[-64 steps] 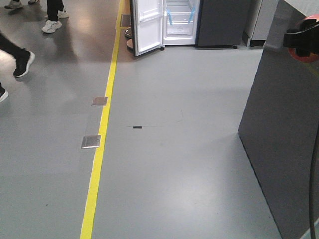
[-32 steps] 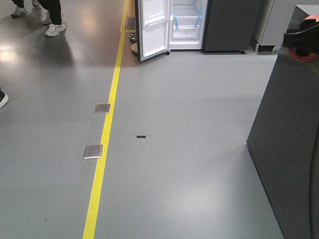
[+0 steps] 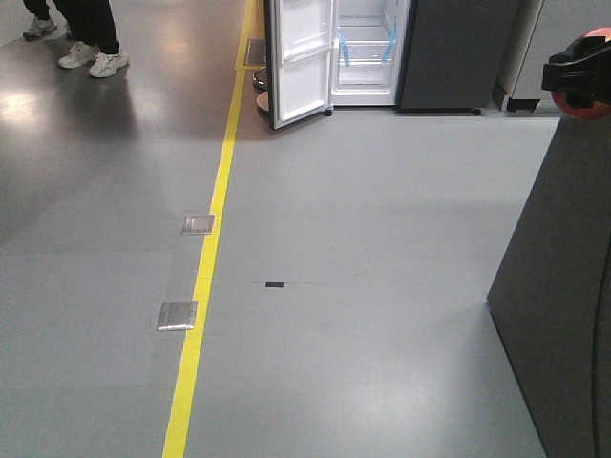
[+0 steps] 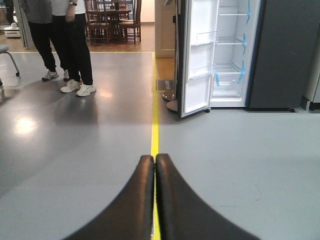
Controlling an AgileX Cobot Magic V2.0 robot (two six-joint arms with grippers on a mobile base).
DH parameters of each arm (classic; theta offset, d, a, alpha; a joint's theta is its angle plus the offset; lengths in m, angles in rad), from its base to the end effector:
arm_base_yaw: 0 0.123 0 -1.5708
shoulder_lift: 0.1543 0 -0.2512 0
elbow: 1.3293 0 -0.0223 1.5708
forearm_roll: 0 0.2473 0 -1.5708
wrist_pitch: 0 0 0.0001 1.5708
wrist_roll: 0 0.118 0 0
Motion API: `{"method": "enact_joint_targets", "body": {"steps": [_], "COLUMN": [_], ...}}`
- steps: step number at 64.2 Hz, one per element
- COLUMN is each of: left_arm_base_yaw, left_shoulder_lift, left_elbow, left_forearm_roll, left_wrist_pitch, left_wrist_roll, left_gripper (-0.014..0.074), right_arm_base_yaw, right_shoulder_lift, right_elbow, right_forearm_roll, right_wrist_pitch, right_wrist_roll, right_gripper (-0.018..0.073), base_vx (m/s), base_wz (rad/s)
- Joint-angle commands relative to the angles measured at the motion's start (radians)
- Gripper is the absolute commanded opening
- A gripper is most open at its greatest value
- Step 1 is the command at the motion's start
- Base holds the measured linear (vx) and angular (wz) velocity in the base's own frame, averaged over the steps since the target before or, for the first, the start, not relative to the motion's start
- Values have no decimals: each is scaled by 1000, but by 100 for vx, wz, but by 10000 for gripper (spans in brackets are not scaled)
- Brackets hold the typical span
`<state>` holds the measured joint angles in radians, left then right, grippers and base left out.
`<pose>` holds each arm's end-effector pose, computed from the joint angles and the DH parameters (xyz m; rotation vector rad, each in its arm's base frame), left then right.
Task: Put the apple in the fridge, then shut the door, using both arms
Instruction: 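Drive the base toward the open white refrigerator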
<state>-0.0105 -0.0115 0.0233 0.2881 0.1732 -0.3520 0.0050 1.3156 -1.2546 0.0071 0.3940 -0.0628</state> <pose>0.1137 0.0046 0.1888 -0.0849 1.6594 -0.0188 0.3314 0.0020 0.3592 -0.0612 1.9378 -0.0315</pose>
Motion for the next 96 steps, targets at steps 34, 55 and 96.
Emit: {"method": "enact_joint_targets", "body": {"steps": [34, 55, 96], "left_arm_base_yaw": [-1, -1, -1], "left_shoulder_lift": [-14, -14, -14], "left_elbow": [30, 30, 30], "left_forearm_roll": [-1, -1, -1], "left_wrist_pitch": [-74, -74, -74], "left_wrist_roll": [-2, -2, -2], "left_gripper": [-6, -6, -6], "right_arm_base_yaw": [-3, -3, -3], "right_shoulder_lift": [-32, -32, -32], "right_elbow": [-30, -30, -30], "right_forearm_roll": [-1, -1, -1], "right_wrist_pitch": [-85, -85, -85], "right_wrist_roll": [-8, -8, -8], "right_gripper": [71, 71, 71], "base_vx": [22, 21, 19], "base_wz": [1, -1, -1]}}
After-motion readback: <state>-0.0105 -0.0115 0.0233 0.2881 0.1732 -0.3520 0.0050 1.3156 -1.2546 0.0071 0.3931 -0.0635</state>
